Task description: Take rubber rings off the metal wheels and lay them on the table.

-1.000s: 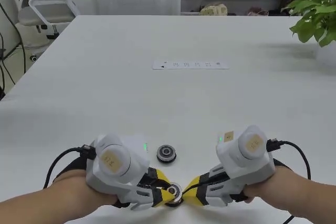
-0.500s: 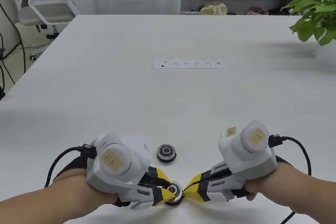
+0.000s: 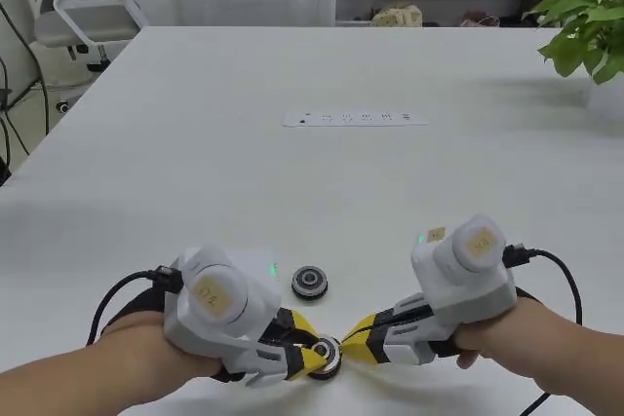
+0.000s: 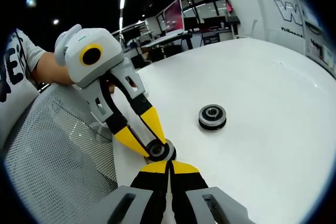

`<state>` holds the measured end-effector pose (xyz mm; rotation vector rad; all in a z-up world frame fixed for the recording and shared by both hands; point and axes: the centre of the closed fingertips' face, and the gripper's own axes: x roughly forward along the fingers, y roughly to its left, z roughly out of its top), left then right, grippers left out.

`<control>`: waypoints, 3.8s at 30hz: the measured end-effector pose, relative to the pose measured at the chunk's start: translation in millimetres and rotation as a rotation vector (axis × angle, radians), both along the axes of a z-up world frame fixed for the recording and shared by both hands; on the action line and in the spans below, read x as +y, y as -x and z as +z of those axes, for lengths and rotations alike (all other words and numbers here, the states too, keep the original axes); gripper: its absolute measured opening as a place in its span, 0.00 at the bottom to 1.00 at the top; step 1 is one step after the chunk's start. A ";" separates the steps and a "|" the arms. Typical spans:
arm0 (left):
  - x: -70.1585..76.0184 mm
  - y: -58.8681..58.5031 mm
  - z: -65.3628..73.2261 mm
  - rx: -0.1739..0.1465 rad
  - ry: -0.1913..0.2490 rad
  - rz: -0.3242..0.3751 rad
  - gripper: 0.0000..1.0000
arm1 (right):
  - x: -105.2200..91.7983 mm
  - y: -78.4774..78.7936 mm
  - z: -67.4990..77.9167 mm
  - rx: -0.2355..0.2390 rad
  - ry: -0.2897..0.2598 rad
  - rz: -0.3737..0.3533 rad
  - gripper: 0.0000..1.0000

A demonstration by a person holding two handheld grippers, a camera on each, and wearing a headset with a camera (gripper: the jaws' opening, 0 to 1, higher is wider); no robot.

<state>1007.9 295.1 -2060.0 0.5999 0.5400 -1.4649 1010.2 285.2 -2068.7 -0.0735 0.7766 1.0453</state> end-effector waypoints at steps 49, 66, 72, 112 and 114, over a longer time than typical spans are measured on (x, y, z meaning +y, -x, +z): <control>0.1 -0.2 0.1 -0.005 -0.019 0.004 0.08 | 10.8 3.1 8.6 -0.011 -0.019 0.012 0.00; -0.3 -0.4 -0.1 -0.004 -0.018 0.003 0.08 | 24.4 3.4 18.0 -0.045 -0.080 0.035 0.00; -0.6 0.0 -0.4 -0.006 -0.016 0.003 0.08 | 25.2 5.5 16.7 -0.090 -0.038 0.080 0.00; -2.5 1.3 11.9 -0.018 0.013 -0.030 0.16 | 13.8 0.1 17.3 -0.086 -0.061 0.042 0.00; -2.6 2.0 13.7 -0.020 0.016 -0.033 0.17 | 13.5 -0.3 18.3 -0.087 -0.063 0.040 0.00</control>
